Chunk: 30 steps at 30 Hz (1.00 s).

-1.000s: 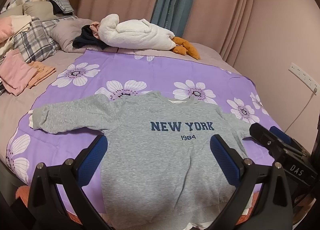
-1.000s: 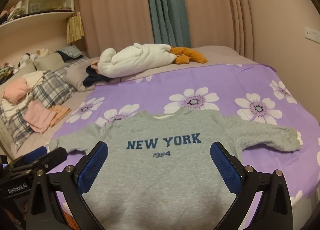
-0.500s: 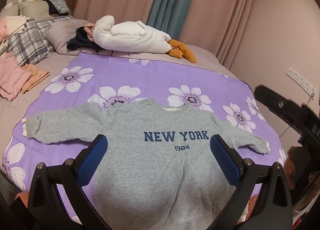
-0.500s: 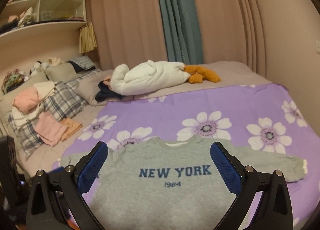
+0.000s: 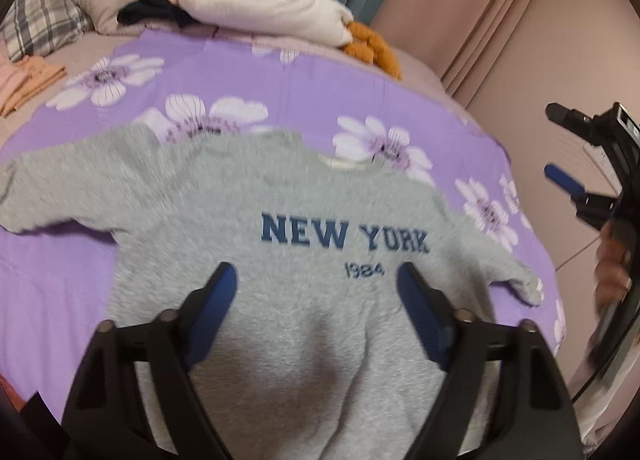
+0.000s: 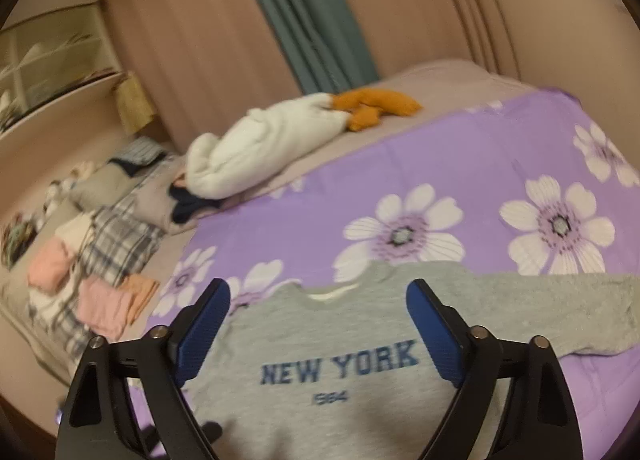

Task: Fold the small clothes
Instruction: 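Grasp the white-trimmed sleeve cuff with the right gripper and lift it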

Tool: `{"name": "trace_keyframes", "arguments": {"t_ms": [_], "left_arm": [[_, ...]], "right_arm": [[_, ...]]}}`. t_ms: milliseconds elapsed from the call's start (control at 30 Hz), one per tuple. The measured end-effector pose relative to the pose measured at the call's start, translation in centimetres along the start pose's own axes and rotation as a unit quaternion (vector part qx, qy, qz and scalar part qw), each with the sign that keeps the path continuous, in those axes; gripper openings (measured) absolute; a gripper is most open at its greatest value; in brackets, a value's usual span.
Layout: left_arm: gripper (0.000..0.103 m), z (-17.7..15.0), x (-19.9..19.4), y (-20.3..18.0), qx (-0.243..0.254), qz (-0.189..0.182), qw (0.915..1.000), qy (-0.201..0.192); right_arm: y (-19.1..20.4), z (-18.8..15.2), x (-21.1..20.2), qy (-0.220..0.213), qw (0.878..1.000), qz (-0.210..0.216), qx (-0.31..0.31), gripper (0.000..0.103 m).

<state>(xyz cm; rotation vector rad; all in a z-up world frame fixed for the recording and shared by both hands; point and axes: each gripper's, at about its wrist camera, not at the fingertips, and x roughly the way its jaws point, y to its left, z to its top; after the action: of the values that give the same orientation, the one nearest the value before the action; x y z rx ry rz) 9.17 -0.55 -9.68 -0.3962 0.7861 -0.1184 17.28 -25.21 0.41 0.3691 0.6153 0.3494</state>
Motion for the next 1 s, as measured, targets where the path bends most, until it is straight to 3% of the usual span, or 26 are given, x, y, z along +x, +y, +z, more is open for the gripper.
{"name": "trace_keyframes", "arguments": {"t_ms": [133,200,300,400,533,633,700,767,900,1000], "left_arm": [[0.057,-1.2,2.3,0.1,0.010,0.010,0.9994,0.033],[0.047,-1.8,3.4,0.2,0.016,0.018,0.9984,0.052],[0.043,-2.5,4.5,0.6,0.026,0.027,0.9971,0.067],[0.043,-3.2,5.6,1.5,0.005,0.027,0.9958,0.087],[0.042,-3.5,5.6,2.0,0.001,0.025,0.9955,0.091],[0.041,-3.6,5.2,2.5,-0.013,0.020,0.9944,0.103],[0.041,-3.8,4.9,2.9,-0.021,0.016,0.9938,0.108],[0.041,-4.0,4.7,3.0,-0.024,0.013,0.9935,0.111],[0.041,-4.2,4.4,2.9,-0.030,0.016,0.9929,0.114],[0.041,-4.2,4.2,2.9,-0.034,0.019,0.9921,0.119]], "right_arm": [[-6.5,0.9,0.5,0.004,0.997,-0.021,0.069,0.073],[-10.1,0.7,0.1,-0.006,0.993,-0.048,0.105,0.073],[-15.8,0.0,-0.8,-0.008,0.979,-0.110,0.171,0.064],[-20.8,-1.2,-2.4,-0.014,0.960,-0.166,0.226,0.064],[-26.8,-3.6,-4.3,-0.012,0.924,-0.210,0.321,0.064],[-29.8,-5.6,-5.9,-0.014,0.892,-0.263,0.367,0.064],[-31.4,-6.6,-6.3,-0.010,0.880,-0.273,0.388,0.061],[-31.6,-6.9,-6.5,-0.017,0.882,-0.260,0.394,0.061],[-30.3,-6.8,-7.1,-0.008,0.887,-0.281,0.365,0.060],[-30.3,-6.9,-8.2,-0.019,0.879,-0.316,0.356,0.060]]}}
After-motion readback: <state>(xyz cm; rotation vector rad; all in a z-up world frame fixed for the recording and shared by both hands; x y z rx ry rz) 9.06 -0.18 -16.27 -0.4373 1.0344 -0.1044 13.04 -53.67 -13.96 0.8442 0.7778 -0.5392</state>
